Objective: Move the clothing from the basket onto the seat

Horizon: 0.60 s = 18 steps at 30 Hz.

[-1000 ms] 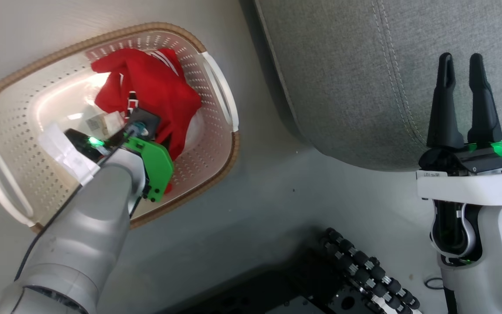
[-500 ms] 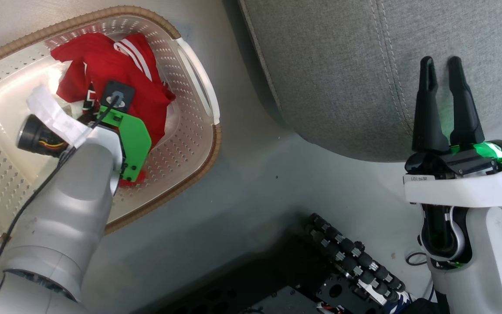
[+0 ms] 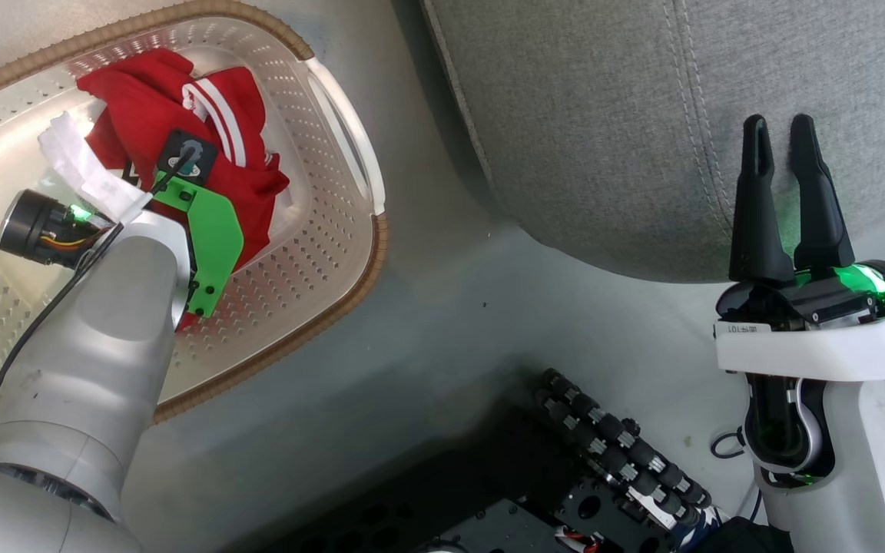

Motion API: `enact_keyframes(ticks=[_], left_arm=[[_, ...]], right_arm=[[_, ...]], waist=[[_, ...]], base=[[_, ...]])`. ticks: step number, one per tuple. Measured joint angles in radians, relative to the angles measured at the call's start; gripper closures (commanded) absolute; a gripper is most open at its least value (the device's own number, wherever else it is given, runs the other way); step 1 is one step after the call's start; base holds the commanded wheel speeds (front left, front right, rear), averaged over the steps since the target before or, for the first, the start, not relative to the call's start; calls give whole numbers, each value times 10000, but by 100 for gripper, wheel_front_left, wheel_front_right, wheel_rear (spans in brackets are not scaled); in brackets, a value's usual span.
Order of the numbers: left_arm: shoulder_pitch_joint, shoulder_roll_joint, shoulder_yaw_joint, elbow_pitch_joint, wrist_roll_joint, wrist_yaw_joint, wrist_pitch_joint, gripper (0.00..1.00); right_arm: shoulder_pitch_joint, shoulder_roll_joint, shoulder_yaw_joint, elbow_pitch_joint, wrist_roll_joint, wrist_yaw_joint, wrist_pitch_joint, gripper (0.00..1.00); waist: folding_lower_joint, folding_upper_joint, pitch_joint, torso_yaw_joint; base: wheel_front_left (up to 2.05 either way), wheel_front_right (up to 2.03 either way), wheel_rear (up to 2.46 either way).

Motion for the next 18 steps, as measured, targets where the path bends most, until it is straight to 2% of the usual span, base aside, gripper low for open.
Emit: enact_keyframes(ticks=[4, 5, 6, 7, 18], left_arm=[[-23, -12, 4, 0, -111, -249, 150, 0], [-25, -15, -4, 2, -134, -318, 171, 8], [-27, -23, -2, 2, -161, -359, 159, 58], [-32, -27, -15, 6, -165, -410, 8, 100], [-3, 211, 54, 10, -512, -483, -159, 100]], right_arm=[[30, 0, -52, -36, 0, 0, -4, 0], [32, -2, -65, -44, 0, 0, -10, 0], [34, -2, -73, -46, -2, 0, -12, 0], [35, -2, -77, -50, -40, 0, -13, 0], [-277, 2, -161, 40, -142, 2, 4, 0]], waist=[[0, 0, 69, 48], [0, 0, 82, 58], [0, 0, 91, 66], [0, 0, 102, 76], [0, 0, -63, 18]], base=[[0, 0, 0], [0, 0, 0], [0, 0, 0], [0, 0, 0], [0, 0, 0]])
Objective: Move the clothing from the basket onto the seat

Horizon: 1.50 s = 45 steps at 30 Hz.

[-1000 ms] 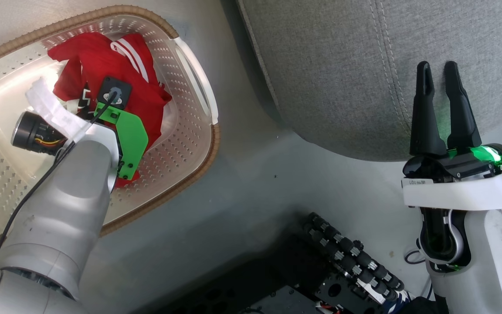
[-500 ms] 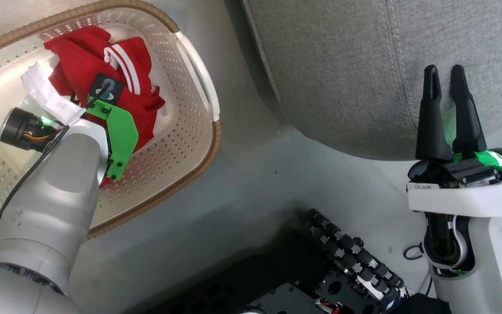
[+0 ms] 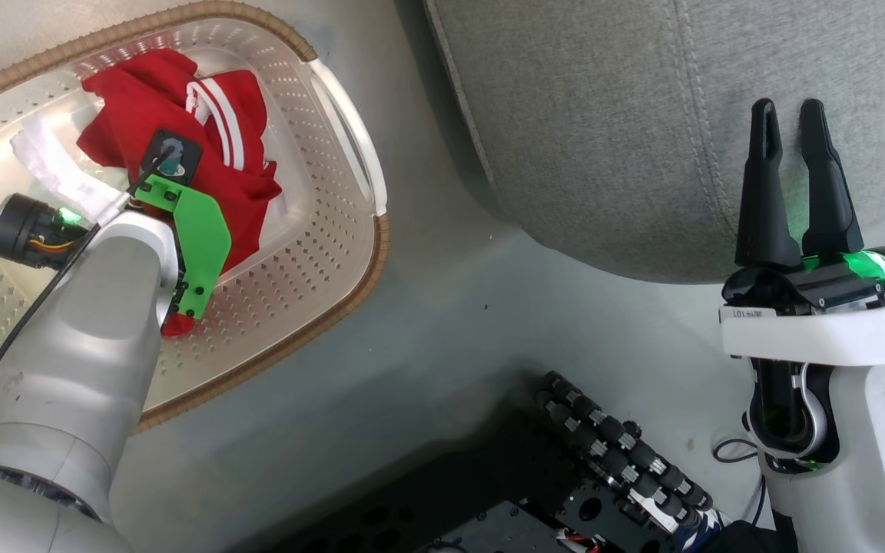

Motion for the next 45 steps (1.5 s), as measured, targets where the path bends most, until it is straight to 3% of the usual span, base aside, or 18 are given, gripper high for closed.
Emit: enact_keyframes(ticks=[11, 19, 31, 38, 43, 45], left_arm=[[605, 111, 343, 2, -612, -69, -357, 100], [1565, -487, 481, 2, -963, -178, -1152, 100], [2885, -1266, 621, -59, -1507, -575, -3338, 100], [3609, -1411, 947, -236, -2019, -648, -4999, 100], [4056, -1457, 1152, -811, -2197, -713, -5457, 100], [4119, -1438, 1473, -1342, -2343, -539, -5469, 100]], right_arm=[[-526, 19, 291, 326, -320, -4, 13, 0], [-307, 19, -109, 604, -1018, -4, 13, 0], [713, 27, -337, 1106, -1958, -4, 13, 0], [1404, -100, -209, 1384, -2159, -4, 13, 0], [1696, -257, -219, 1517, -2184, -4, 13, 0], [1738, -278, -224, 1561, -2184, -4, 13, 0]], waist=[[0, 0, -821, -221], [0, 0, -2024, -133], [-1, 0, -4612, 646], [-1, 0, -6147, 1287], [-2, 0, -7149, 1726], [-2, 0, -7525, 1929]], base=[[0, 0, 0], [0, 0, 0], [0, 0, 0], [0, 0, 0], [0, 0, 0], [0, 0, 0]])
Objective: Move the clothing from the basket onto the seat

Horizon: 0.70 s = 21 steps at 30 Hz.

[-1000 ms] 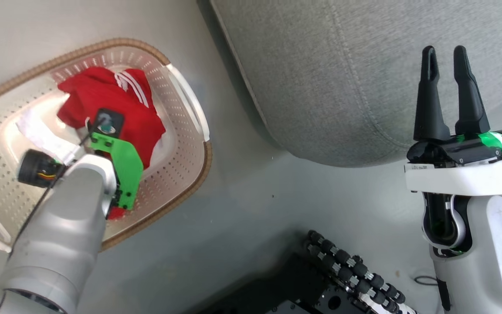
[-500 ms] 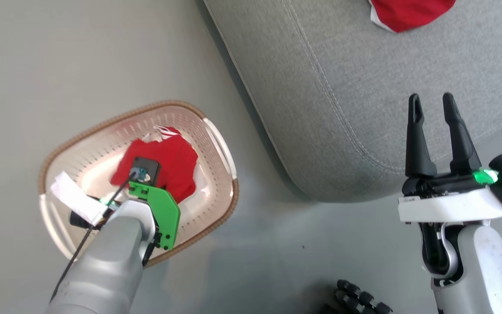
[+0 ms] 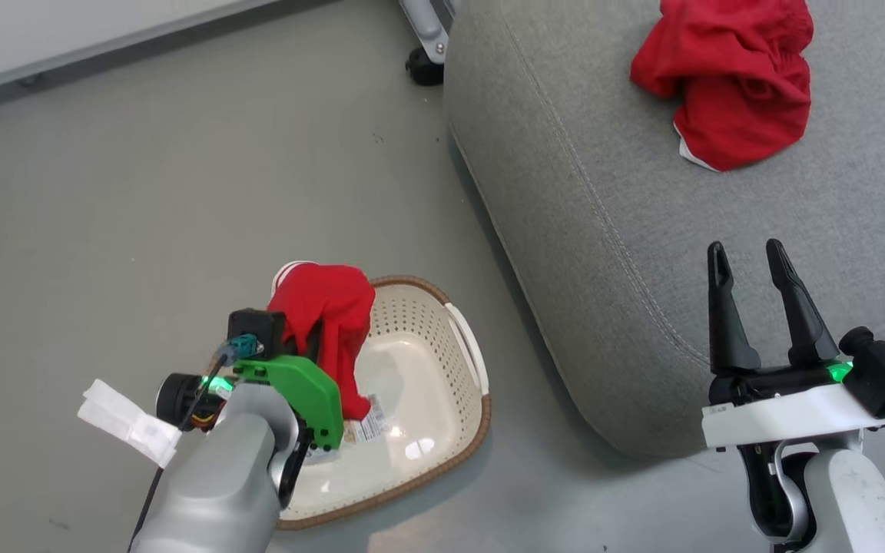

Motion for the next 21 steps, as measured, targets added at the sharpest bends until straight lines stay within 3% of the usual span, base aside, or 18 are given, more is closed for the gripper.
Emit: enact_keyframes(ticks=[7, 21], left_arm=[[996, 470, 1321, -2974, 587, 600, -38, 100], [3515, 694, 4301, -8261, 2815, 796, -40, 100]], right_arm=[[251, -44, 46, 96, -13, 0, 0, 0], [989, 23, 144, 132, -31, 0, 0, 0]], waist=[[0, 0, -1015, 651], [0, 0, -2577, 1337]], base=[[0, 0, 0], [0, 0, 0]])
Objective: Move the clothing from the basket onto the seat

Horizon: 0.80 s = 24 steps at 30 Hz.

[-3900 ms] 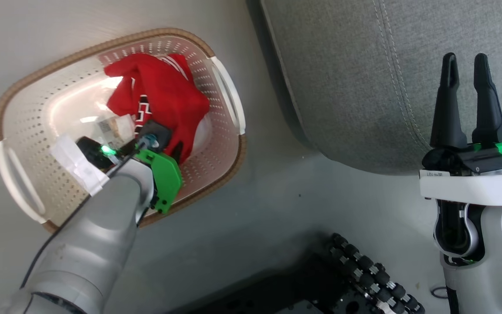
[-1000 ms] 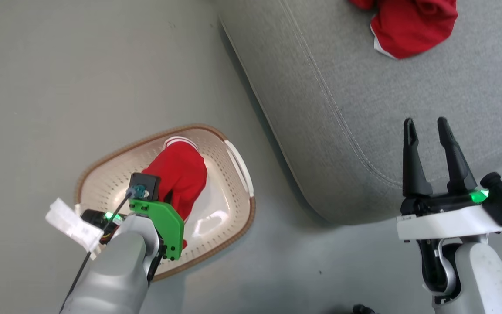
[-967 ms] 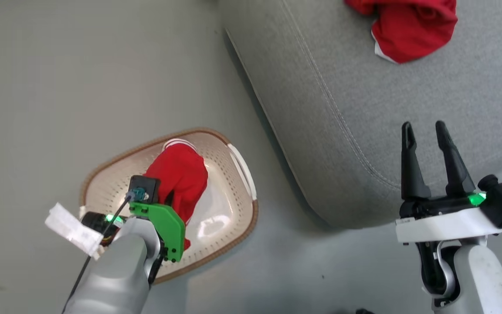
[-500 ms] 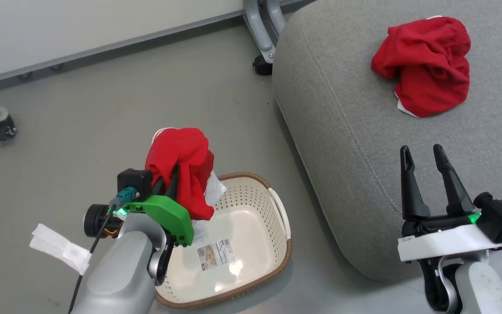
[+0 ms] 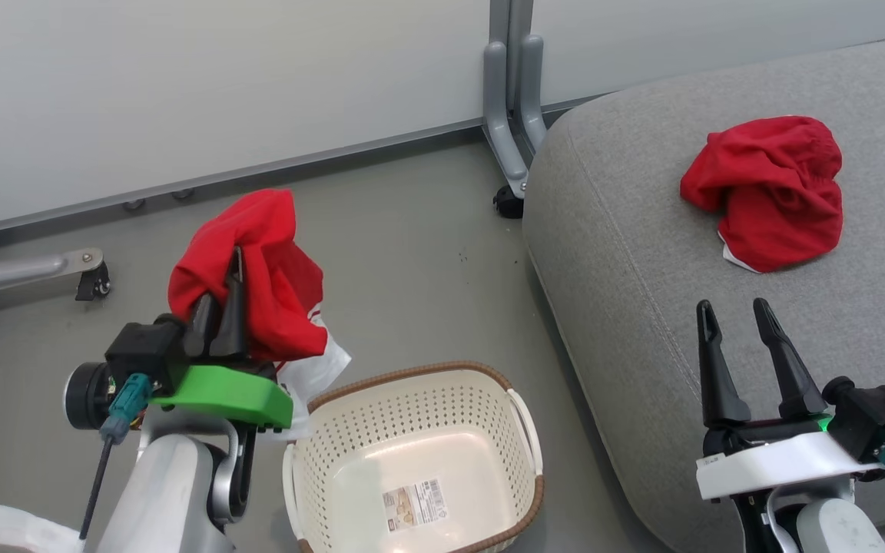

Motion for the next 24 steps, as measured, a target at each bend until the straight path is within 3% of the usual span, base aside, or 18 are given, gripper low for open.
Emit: enact_keyframes(ticks=[8, 13, 18, 24], left_arm=[[942, -460, 1168, -2276, 671, -880, -2, 100], [1260, -631, 1267, -3103, 679, -1315, -2, 100], [1378, -640, 405, -3614, 548, -1384, -2, 100], [1336, 67, -1208, -4429, 100, -1398, -2, 100]], right_arm=[[166, 4, 94, -58, -73, 0, 0, 0], [195, -19, 157, -113, -90, 0, 0, 0], [204, -90, 263, -117, -92, 0, 0, 0], [203, -213, 360, -174, -90, 0, 0, 0]], waist=[[0, 0, -347, 119], [0, 0, -350, 142], [0, 0, -355, 145], [0, 0, -324, 136]], base=[[0, 0, 0], [0, 0, 0], [0, 0, 0], [0, 0, 0]])
